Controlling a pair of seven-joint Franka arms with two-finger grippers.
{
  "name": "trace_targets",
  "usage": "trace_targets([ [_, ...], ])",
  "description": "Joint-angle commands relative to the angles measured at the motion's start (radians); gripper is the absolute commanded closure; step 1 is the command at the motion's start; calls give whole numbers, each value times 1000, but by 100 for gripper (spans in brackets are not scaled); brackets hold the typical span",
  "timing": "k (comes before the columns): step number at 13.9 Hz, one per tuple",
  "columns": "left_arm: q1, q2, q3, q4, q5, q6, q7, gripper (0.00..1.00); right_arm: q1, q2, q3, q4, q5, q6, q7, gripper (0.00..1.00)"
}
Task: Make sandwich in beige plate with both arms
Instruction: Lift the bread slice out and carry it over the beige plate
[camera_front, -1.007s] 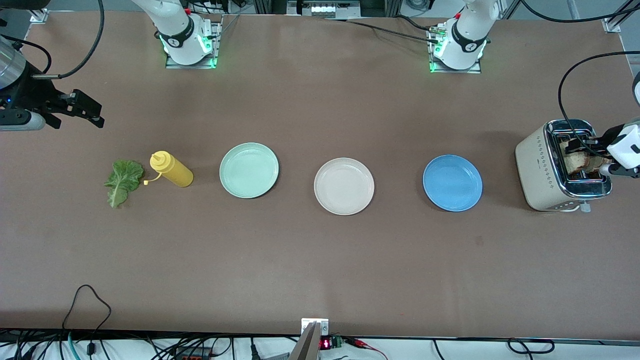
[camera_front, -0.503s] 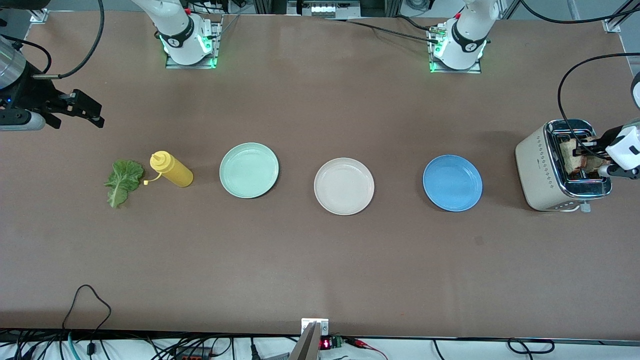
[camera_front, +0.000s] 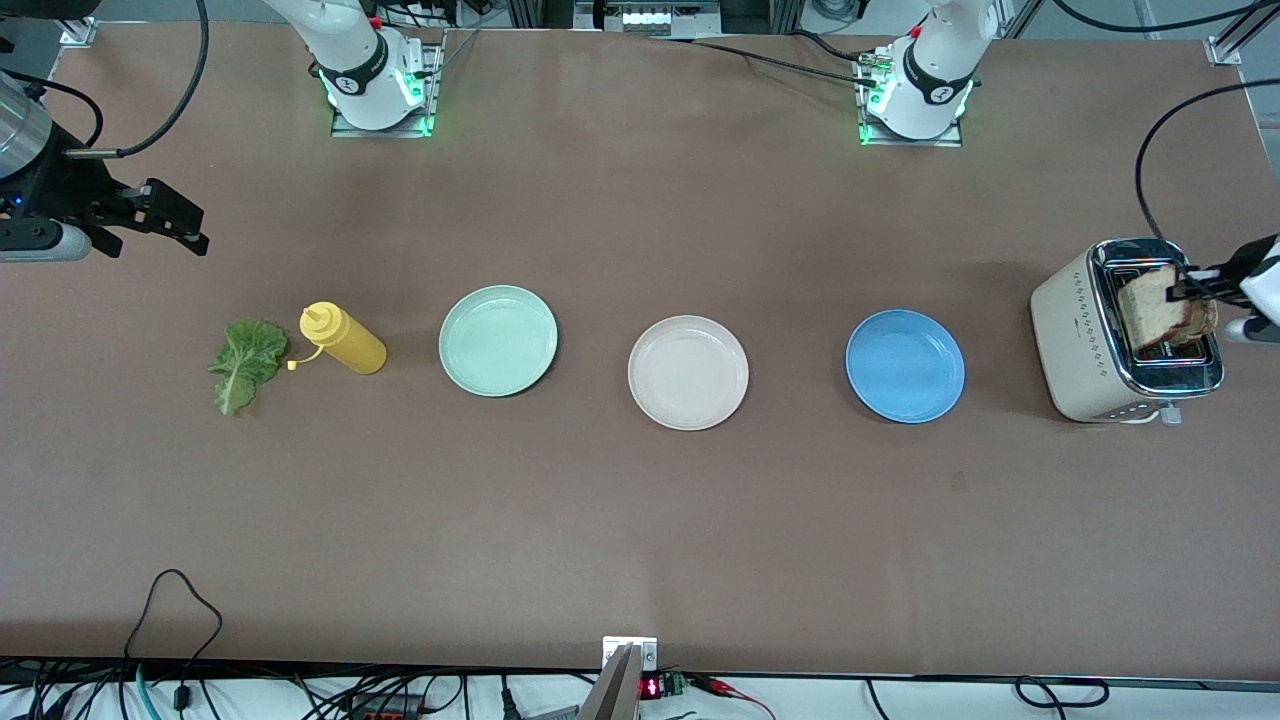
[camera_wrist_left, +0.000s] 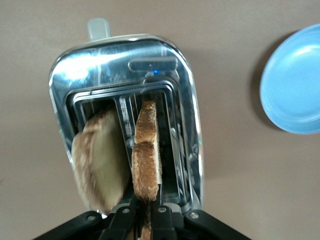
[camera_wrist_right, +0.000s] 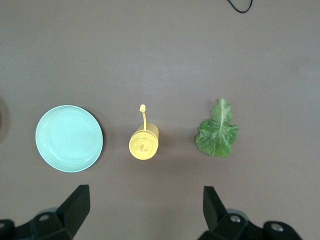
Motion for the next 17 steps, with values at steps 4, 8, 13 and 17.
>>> trace_targets([
  [4,5,-33,-67,240,-10,-302,20,99,3,-3,-2,1,2,-10,-10,0],
  [8,7,-42,-138,265,-12,-338,14,99,3,-3,0,1,2,-10,-10,0],
  [13,-7,10,-262,259,-16,-382,2,94,3,-4,0,1,2,-11,-10,0],
  [17,-19,66,-385,257,-113,-368,-148,97,3,-3,0,-3,2,-11,-13,0],
])
